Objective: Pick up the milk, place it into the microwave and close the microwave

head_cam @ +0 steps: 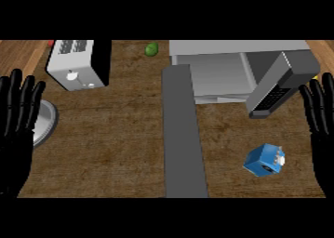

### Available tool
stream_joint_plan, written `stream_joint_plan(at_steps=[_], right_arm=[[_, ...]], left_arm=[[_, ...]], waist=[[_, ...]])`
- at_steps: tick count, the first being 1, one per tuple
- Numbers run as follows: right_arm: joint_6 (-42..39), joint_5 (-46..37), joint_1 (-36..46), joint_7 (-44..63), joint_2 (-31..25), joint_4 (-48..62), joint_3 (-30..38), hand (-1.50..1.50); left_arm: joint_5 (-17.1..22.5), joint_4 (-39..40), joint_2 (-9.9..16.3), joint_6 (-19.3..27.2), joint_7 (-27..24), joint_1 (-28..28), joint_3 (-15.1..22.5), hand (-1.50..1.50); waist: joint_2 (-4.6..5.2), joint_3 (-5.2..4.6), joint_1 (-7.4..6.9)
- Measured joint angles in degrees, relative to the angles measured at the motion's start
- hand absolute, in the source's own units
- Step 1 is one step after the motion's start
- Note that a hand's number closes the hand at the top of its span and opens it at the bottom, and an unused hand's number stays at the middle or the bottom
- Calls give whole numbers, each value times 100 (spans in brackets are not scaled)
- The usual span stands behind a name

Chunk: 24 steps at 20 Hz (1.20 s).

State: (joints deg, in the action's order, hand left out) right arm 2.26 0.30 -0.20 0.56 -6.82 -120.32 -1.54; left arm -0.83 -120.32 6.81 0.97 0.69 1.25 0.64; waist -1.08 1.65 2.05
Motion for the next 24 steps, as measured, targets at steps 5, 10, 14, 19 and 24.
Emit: stream_joint_plan(at_steps=[5, 10, 14, 19, 24], right_arm=[[808, -853, -212, 142, 397, -271, -366, -150], [1491, -995, -234, 668, 596, -519, -1259, -150], [2082, -1325, -40, 1159, 649, -629, -2013, -150], [2727, -1862, 47, 1391, 672, -584, -2611, -150], [3088, -2344, -171, 1426, 676, -505, -2681, -150]], left_arm=[[-72, 101, 12, -26, 30, 98, 19, -150], [615, 174, -173, -140, 196, -174, -157, -150], [823, 126, -288, -218, 166, -473, -154, -150], [1112, -3, -247, -497, 24, -929, -335, -150], [1259, -39, -259, -731, -221, -1298, -439, -150]], waist=[[72, -120, -125], [89, -159, -213], [95, -165, -225], [98, -167, -226], [99, -167, -221]])
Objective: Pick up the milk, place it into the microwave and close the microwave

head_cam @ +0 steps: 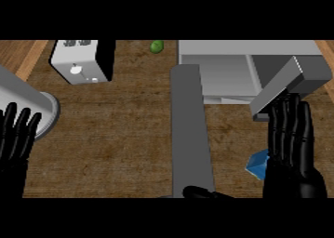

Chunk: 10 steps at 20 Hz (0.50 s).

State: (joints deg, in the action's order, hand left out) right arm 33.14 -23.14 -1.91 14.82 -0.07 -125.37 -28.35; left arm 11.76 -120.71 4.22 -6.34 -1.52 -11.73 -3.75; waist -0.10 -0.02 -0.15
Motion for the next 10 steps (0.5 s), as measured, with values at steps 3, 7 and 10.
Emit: stream_joint_plan(at_steps=[3, 7, 10], right_arm=[[54, -49, -104, 0, -56, 39, 191, -150], [211, 33, -359, -263, -51, 219, 317, -150], [242, 311, -471, -522, -59, 409, 524, -150]], left_arm=[[-30, -125, -67, -96, -85, -255, 80, -150], [185, -200, 8, -294, -157, -440, -158, -150], [268, -128, 22, -446, -281, -513, -281, -150]], waist=[[1, 0, -1], [3, 2, 0], [5, 3, 1]])
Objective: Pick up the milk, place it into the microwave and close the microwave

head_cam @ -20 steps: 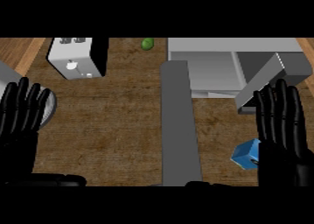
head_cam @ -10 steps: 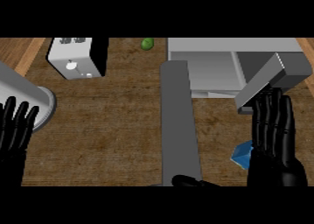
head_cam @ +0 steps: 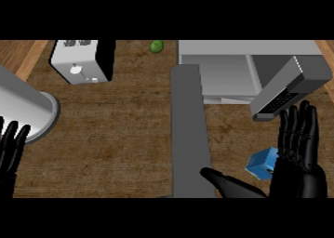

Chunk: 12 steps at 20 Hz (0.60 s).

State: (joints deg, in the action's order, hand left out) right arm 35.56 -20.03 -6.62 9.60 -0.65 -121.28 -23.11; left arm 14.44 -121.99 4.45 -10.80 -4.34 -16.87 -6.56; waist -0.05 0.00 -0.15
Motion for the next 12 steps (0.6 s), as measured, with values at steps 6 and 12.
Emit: stream_joint_plan(at_steps=[6, 12], right_arm=[[-69, 762, -391, -724, -74, 443, 532, -150], [-319, 1519, -967, -1653, -163, 816, 1038, -150]], left_arm=[[-24, -115, -71, -135, -37, -212, -30, -150], [74, -170, -123, -303, -82, -397, -138, -150]], waist=[[1, 3, 3], [-2, 2, 14]])
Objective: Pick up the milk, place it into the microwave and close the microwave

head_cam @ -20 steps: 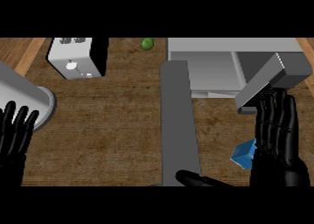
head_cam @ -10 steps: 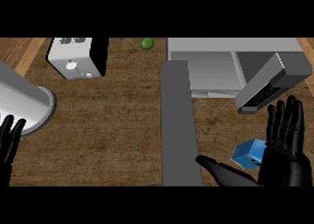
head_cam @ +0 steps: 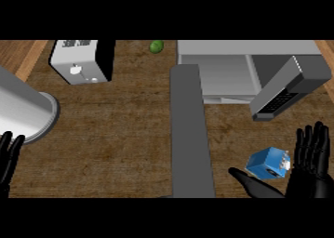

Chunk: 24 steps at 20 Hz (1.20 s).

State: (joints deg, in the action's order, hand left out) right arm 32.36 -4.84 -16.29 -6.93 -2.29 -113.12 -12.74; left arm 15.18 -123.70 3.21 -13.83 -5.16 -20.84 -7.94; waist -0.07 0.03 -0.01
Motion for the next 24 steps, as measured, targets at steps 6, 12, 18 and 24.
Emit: stream_joint_plan(at_steps=[6, 12, 18, 24], right_arm=[[-249, 470, -436, -785, 12, 454, 326, -150], [-745, 996, -489, -1711, 31, 1376, 750, -150], [-1148, 1138, -553, -2289, -61, 1897, 961, -150], [-1356, 1216, -41, -2638, -113, 2651, 1302, -150]], left_arm=[[-95, 32, -67, -128, -145, -71, -72, -150], [-134, -1, -188, -329, -303, -330, -24, -150], [-9, -46, -173, -424, -236, -307, -170, -150], [-10, -229, -262, -414, -73, -336, -95, -150]], waist=[[0, 0, 4], [0, -1, -5], [2, 0, -5], [2, -3, -14]])
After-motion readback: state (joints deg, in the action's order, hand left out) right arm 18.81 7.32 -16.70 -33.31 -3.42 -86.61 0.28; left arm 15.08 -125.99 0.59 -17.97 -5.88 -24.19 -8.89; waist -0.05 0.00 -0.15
